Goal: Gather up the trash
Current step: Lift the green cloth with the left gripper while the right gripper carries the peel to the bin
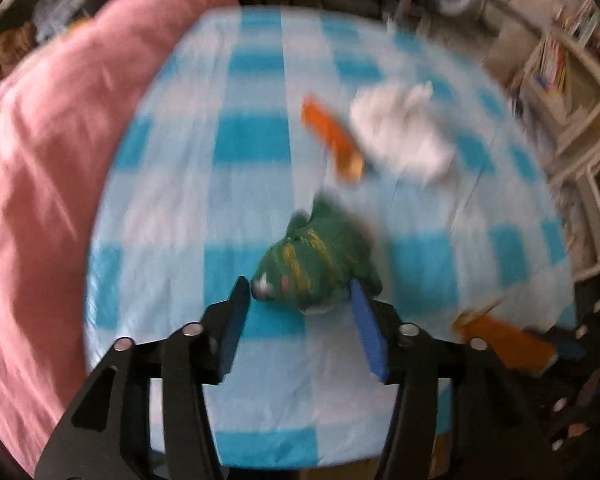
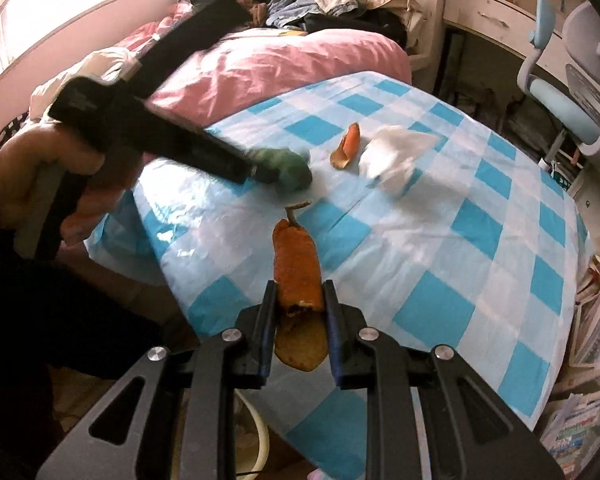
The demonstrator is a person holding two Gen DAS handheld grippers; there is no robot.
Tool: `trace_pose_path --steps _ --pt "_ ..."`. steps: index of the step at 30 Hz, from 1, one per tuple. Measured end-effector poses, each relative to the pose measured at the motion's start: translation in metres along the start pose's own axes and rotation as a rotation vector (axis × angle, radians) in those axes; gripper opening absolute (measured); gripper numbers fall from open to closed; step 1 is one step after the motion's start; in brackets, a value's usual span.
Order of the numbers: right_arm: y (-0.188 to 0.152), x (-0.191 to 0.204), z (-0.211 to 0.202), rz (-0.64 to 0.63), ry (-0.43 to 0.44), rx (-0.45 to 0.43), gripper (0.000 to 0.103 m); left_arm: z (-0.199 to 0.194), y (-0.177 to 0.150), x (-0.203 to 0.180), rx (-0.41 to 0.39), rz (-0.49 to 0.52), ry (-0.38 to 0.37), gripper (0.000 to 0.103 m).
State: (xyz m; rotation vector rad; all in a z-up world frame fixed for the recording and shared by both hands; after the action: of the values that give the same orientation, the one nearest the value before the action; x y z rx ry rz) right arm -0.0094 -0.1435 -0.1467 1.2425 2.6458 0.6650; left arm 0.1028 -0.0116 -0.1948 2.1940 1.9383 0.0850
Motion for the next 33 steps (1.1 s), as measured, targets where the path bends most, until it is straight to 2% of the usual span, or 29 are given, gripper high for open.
trace_pose_path --steps 2,3,7,10,16,18,19,20,22,33 --pt "-0.003 0.004 0.0 -0.002 -0.005 0.002 0.023 -0.005 -0.001 0.001 -0.029 0.015 0.049 0.072" --pt "-0.003 0.003 0.0 0.0 -0.005 0.001 0.023 -0.007 -0.001 0.002 -0.045 0.017 0.058 0.075" --pt "-0.004 0.003 0.002 0.003 -0.008 0.002 0.023 -0.007 0.0 0.001 -0.061 0.026 0.082 0.079" --pt "-0.004 0.001 0.004 0.006 -0.013 0.003 0.023 -0.009 0.007 0.007 -0.076 -0.007 0.112 0.079" --pt "-0.002 0.0 0.007 0.015 -0.02 -0.006 0.023 0.002 0.018 0.028 -0.036 -0.207 -0.027 0.082" --pt "-0.001 0.0 0.007 0.014 -0.019 -0.007 0.023 0.003 0.022 0.029 -0.064 -0.224 -0.022 0.076" --pt "0.0 -0.001 0.007 0.014 -0.019 -0.008 0.023 0.004 0.025 0.027 -0.073 -0.208 -0.001 0.061" --pt "0.0 -0.001 0.007 0.015 -0.019 -0.008 0.023 0.004 0.026 0.024 -0.079 -0.188 0.011 0.034" --pt "0.0 -0.002 0.007 0.018 -0.02 -0.009 0.023 0.004 0.026 0.015 -0.074 -0.151 -0.018 0.025" --pt "-0.004 0.008 -0.014 0.062 0.043 -0.066 0.023 -0.048 0.006 -0.001 -0.2 -0.096 -0.068 0.024"
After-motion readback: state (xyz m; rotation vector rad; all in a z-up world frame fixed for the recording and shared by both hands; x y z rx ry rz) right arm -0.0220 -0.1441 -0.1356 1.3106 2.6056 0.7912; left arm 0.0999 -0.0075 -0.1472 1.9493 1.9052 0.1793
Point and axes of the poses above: each gripper's, at about its wrist camera, not at the fingertips, and z roughly the way its jaws point, x to its left, y to its top, the point moved 7 cm from there along z, roughly the way its jaws point, and after that the axes turned 9 degrees about x, right-handed, at the moved point
